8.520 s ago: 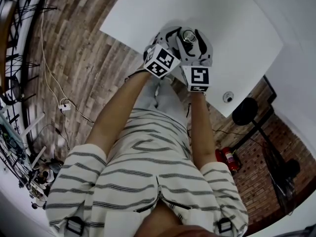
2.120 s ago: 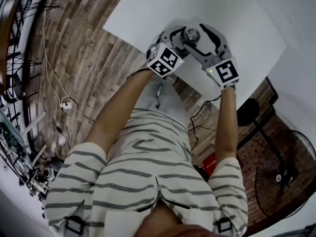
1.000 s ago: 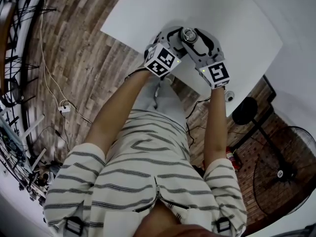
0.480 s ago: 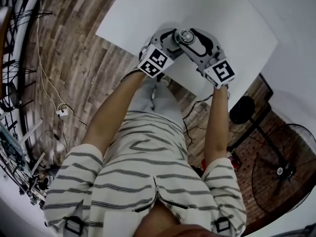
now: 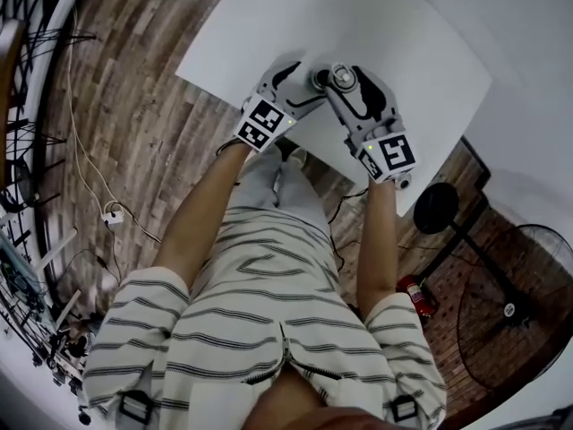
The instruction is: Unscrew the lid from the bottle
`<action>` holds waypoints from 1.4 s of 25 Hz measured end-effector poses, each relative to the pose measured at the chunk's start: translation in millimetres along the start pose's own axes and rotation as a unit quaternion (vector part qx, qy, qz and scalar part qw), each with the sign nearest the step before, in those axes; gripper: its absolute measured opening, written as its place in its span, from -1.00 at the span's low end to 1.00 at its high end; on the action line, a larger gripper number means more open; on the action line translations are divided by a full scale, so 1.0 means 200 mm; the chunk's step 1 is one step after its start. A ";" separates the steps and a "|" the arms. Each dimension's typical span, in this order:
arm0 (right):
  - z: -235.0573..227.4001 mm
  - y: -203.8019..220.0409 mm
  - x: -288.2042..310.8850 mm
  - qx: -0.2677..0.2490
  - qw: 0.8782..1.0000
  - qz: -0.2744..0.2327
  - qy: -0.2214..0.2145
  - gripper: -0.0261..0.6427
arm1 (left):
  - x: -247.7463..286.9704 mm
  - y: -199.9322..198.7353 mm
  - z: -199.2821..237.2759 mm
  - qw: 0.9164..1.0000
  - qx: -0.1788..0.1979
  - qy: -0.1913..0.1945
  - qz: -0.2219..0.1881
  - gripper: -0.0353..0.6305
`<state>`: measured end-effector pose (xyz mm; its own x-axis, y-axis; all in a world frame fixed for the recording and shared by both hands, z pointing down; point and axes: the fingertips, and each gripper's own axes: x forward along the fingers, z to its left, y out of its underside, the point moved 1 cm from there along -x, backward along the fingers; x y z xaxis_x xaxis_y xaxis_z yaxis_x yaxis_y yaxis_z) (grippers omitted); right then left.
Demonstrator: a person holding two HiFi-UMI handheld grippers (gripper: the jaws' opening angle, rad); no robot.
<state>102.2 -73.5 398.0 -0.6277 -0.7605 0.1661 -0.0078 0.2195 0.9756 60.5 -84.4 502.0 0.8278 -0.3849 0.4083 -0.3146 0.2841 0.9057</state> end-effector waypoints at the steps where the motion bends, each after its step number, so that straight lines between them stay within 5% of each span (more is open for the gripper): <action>1: 0.00 -0.02 -0.01 0.007 1.000 -0.005 0.015 -0.17 | -0.03 -0.02 0.00 1.000 0.000 -0.004 -0.005 0.22; 7: 0.02 -0.13 -0.09 0.024 0.996 -0.023 0.088 -0.17 | -0.20 -0.18 -0.01 0.999 0.000 -0.033 -0.043 0.00; 23: 0.18 -0.46 -0.31 0.022 0.981 -0.059 0.186 -0.17 | -0.57 -0.63 -0.09 0.988 -0.049 -0.107 -0.099 -0.89; 35: 0.23 -0.65 -0.39 0.024 0.975 -0.082 0.204 -0.17 | -0.74 -0.91 -0.20 0.984 -0.022 -0.114 -0.136 -0.90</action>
<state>116.7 -15.1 252.0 -0.2536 -0.9654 0.0610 -0.1251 0.0953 0.9876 14.2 -44.7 272.1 0.7515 -0.6373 0.1707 -0.0708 0.1794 0.9812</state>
